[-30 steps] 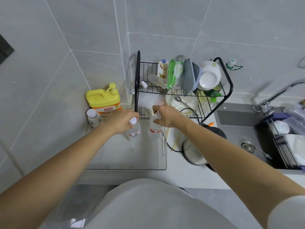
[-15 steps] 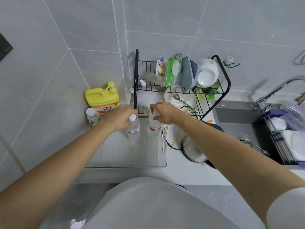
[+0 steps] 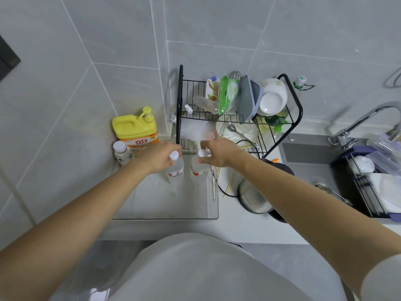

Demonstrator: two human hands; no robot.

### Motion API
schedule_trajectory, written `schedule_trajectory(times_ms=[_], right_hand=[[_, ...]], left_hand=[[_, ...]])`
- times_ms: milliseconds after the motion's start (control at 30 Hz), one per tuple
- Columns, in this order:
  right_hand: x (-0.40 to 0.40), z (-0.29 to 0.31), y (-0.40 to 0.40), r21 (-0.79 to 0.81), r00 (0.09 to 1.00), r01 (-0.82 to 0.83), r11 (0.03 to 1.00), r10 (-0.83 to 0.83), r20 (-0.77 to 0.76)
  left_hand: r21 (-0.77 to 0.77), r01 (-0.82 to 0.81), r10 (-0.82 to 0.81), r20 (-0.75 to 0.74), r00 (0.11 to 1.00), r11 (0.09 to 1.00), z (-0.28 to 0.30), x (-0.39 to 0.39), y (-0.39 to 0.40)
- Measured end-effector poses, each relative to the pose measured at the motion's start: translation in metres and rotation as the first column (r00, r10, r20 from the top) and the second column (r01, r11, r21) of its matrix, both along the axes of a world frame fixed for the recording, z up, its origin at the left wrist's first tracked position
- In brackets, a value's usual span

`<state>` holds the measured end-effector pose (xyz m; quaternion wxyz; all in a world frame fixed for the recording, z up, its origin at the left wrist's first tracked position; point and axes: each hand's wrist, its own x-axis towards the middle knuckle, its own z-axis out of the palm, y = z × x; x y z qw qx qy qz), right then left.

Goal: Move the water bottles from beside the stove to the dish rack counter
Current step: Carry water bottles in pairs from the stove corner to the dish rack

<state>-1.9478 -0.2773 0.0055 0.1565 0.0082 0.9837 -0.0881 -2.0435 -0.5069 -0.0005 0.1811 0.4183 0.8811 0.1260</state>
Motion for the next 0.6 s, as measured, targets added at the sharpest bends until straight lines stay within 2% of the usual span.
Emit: schedule_trajectory(times_ms=[100, 233, 600], right_hand=[[0.0008, -0.001, 0.0022, 0.04, 1.0, -0.027, 0.999, 0.027, -0.004], [0.0008, 0.0006, 0.0046, 0.009, 0.998, -0.068, 0.998, 0.068, -0.012], [-0.0004, -0.0048, -0.0007, 0.07, 0.997, -0.021, 0.997, 0.026, -0.072]], left_hand=[[0.004, -0.003, 0.003, 0.005, 1.0, 1.0, 0.0005, 0.0008, -0.0003], [-0.002, -0.006, 0.006, 0.004, 1.0, 1.0, 0.0012, 0.0017, -0.0012], [0.022, -0.004, 0.004, 0.011, 1.0, 1.0, -0.0001, 0.0015, 0.0003]])
